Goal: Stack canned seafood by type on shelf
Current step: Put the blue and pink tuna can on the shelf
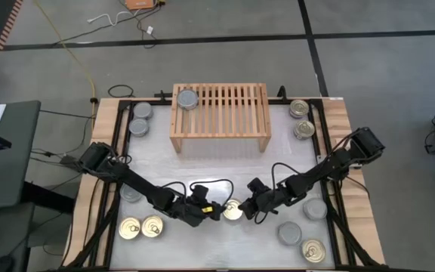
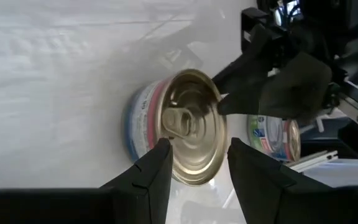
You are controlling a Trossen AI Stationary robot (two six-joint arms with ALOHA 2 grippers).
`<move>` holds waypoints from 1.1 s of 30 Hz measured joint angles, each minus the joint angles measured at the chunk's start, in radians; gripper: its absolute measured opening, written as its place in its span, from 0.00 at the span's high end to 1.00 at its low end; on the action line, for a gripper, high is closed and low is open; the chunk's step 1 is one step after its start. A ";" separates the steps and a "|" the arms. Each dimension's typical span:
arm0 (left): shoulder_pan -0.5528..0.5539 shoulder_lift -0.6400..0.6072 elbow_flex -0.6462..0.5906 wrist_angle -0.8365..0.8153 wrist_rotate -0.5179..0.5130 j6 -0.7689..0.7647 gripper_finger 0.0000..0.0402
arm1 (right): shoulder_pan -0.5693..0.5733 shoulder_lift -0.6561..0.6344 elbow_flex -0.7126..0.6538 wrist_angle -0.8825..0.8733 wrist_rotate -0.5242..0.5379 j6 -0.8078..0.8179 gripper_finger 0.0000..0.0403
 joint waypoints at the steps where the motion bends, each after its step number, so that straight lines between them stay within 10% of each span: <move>1: 0.000 0.000 0.000 0.000 0.000 0.002 0.63 | -0.002 0.000 0.000 0.000 0.000 -0.008 0.66; 33: 0.007 0.040 0.062 -0.104 0.009 -0.007 0.63 | -0.001 -0.001 -0.001 -0.005 -0.002 -0.029 0.71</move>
